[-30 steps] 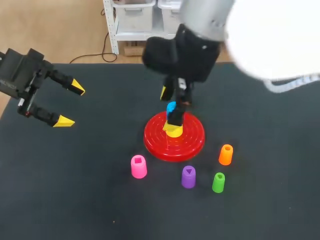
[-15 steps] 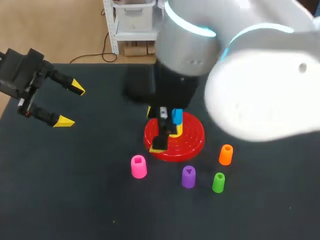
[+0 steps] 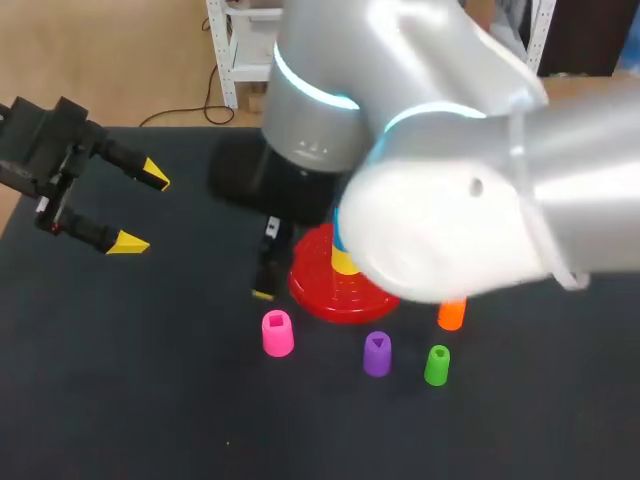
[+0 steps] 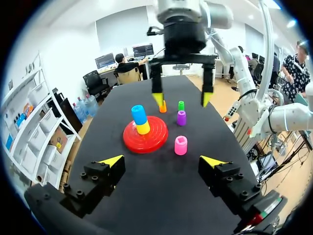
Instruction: Pick up and stack the cylinders on the red base in this order: pink,purple,orange,green
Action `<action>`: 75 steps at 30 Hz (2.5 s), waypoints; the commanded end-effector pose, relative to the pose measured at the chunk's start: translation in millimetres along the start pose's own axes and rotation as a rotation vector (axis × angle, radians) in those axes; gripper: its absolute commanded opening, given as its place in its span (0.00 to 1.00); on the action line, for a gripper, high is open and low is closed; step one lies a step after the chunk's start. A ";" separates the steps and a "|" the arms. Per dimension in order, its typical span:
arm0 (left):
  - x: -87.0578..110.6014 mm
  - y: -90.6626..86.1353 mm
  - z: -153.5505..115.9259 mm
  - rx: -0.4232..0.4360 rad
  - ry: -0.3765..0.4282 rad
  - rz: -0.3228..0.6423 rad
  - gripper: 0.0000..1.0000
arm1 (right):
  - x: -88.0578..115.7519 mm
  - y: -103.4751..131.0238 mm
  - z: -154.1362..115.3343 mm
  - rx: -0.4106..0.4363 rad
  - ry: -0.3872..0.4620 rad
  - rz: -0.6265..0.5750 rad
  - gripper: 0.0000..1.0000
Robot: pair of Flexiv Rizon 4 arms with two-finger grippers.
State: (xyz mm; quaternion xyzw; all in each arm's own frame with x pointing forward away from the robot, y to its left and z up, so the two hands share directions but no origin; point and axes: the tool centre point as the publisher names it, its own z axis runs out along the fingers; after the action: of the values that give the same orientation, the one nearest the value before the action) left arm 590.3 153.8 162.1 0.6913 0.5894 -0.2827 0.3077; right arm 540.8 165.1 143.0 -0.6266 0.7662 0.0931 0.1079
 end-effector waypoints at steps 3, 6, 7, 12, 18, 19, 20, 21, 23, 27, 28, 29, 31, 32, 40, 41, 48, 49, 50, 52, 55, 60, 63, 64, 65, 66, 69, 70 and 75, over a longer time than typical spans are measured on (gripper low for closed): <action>1.2 -0.9 0.4 -0.004 -0.003 0.003 1.00 | -9.7 -6.2 10.9 -0.057 0.038 -0.001 1.00; 1.2 -0.9 0.4 -0.004 -0.003 0.003 1.00 | -10.0 1.5 18.2 -0.067 0.068 -0.021 1.00; 1.2 -0.9 0.4 -0.004 -0.003 0.003 1.00 | -9.4 3.1 20.0 -0.069 0.072 -0.023 1.00; 1.2 -0.9 0.4 -0.004 -0.003 0.003 1.00 | -3.7 9.5 27.2 -0.060 0.094 -0.022 1.00; 1.2 -0.9 0.4 -0.004 -0.003 0.003 1.00 | 6.2 12.6 35.2 -0.005 0.062 0.044 1.00; 1.2 -0.9 0.4 -0.004 -0.003 0.003 1.00 | 7.9 12.4 36.4 -0.001 0.056 0.058 1.00; 1.2 -0.9 0.4 -0.004 -0.003 0.003 1.00 | 10.0 12.0 37.6 0.004 0.053 0.066 1.00; 1.2 -0.9 0.4 -0.004 -0.003 0.003 1.00 | 12.1 11.5 38.9 0.002 0.053 0.072 1.00; 1.2 -0.9 0.4 -0.004 -0.003 0.003 1.00 | 16.5 10.7 41.8 0.009 0.051 0.083 1.00; 1.2 -0.9 0.4 -0.004 -0.003 0.003 1.00 | 21.8 10.8 48.9 0.016 0.059 0.087 1.00; 1.2 -0.9 0.4 -0.004 -0.003 0.003 1.00 | 22.2 11.0 50.3 0.016 0.059 0.087 1.00; 1.2 -0.9 0.4 -0.004 -0.003 0.003 1.00 | 22.7 11.1 52.5 0.018 0.061 0.086 1.00; 1.2 -0.9 0.4 -0.004 -0.003 0.003 1.00 | 23.5 10.7 56.5 0.019 0.064 0.088 1.00; 1.2 -0.9 0.4 -0.004 -0.003 0.003 1.00 | 23.4 10.3 58.2 0.020 0.064 0.089 1.00; 1.2 -0.9 0.4 -0.004 -0.003 0.003 1.00 | 20.4 13.8 71.4 0.016 0.070 0.093 1.00; 1.2 -0.9 0.4 -0.004 -0.003 0.003 1.00 | 20.4 14.9 73.2 0.015 0.070 0.090 1.00; 1.2 -0.9 0.4 -0.004 -0.003 0.003 1.00 | 23.2 18.3 87.9 -0.002 0.120 0.078 1.00; 1.2 -0.9 0.4 -0.004 -0.003 0.003 1.00 | 23.5 18.1 88.6 -0.002 0.123 0.079 1.00; 1.2 -0.9 0.4 -0.004 -0.003 0.003 1.00 | 24.1 18.0 90.0 -0.003 0.144 0.075 1.00; 1.2 -0.9 0.4 -0.004 -0.003 0.003 1.00 | 24.7 17.8 90.8 -0.004 0.140 0.077 1.00; 1.2 -0.9 0.4 -0.004 -0.003 0.003 1.00 | 25.3 17.3 91.8 -0.004 0.147 0.074 1.00; 1.2 -0.9 0.4 -0.004 -0.003 0.003 1.00 | 27.5 18.3 96.7 -0.009 0.158 0.075 1.00; 1.2 -0.9 0.4 -0.004 -0.003 0.003 1.00 | 28.0 17.6 99.3 -0.011 0.164 0.076 1.00; 1.2 -0.9 0.4 -0.004 -0.003 0.003 1.00 | 28.2 16.7 100.2 -0.012 0.166 0.078 1.00; 1.2 -0.9 0.4 -0.004 -0.003 0.003 1.00 | 28.5 16.2 100.9 -0.016 0.167 0.084 1.00; 1.2 -0.9 0.4 -0.004 -0.003 0.003 1.00 | 28.5 15.8 101.5 -0.018 0.165 0.088 1.00; 1.2 -0.9 0.4 -0.004 -0.003 0.003 1.00 | 28.9 15.6 104.8 -0.018 0.168 0.089 1.00; 1.2 -0.9 0.4 -0.004 -0.003 0.003 1.00 | 29.2 15.7 105.7 -0.019 0.170 0.090 1.00; 1.2 -0.9 0.4 -0.004 -0.003 0.003 1.00 | 31.5 14.4 109.8 -0.034 0.164 0.116 1.00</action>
State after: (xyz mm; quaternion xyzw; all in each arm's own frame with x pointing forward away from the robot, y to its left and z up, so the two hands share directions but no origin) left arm 590.3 153.8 162.1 0.6913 0.5895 -0.2827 0.3077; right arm 523.8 169.0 30.6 -0.5894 0.8052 0.0584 0.0281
